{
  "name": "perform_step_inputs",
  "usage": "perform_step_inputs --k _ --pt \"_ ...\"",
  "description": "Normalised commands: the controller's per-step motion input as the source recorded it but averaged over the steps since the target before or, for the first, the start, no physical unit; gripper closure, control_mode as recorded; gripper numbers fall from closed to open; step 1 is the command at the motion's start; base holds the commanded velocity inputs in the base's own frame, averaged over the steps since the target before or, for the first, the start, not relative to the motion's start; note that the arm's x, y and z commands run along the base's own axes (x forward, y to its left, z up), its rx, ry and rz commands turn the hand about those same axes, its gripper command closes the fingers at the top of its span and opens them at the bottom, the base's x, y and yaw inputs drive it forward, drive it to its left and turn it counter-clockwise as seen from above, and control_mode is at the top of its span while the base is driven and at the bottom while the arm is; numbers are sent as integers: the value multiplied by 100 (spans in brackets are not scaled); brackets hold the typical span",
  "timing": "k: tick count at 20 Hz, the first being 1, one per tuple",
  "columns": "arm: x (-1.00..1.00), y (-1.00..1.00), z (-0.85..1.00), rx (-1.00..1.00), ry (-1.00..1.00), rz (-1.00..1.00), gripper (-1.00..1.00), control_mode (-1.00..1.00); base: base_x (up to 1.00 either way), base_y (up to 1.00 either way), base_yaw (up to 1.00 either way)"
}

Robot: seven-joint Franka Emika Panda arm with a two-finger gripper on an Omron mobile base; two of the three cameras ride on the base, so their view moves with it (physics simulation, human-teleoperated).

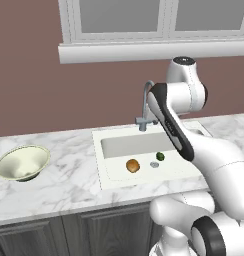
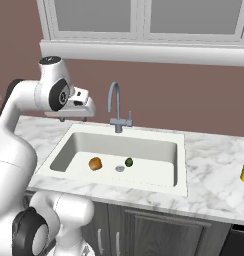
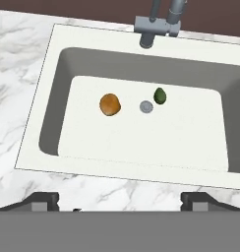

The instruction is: Remove the potato and avocado from the sink. Then move the bowl and cup from the counter to the sink for washing.

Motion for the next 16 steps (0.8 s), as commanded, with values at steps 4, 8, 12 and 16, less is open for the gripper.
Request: perform_step_inputs --k 4,8,12,16 --pt "-4 8 -13 6 -12 0 -100 -100 0 0 0" --pt "-1 10 -17 7 -14 0 -100 -100 0 0 0" --pt "0 7 -18 13 -1 0 -100 -100 0 0 0" --pt "0 3 -18 14 0 0 -100 -100 0 0 0"
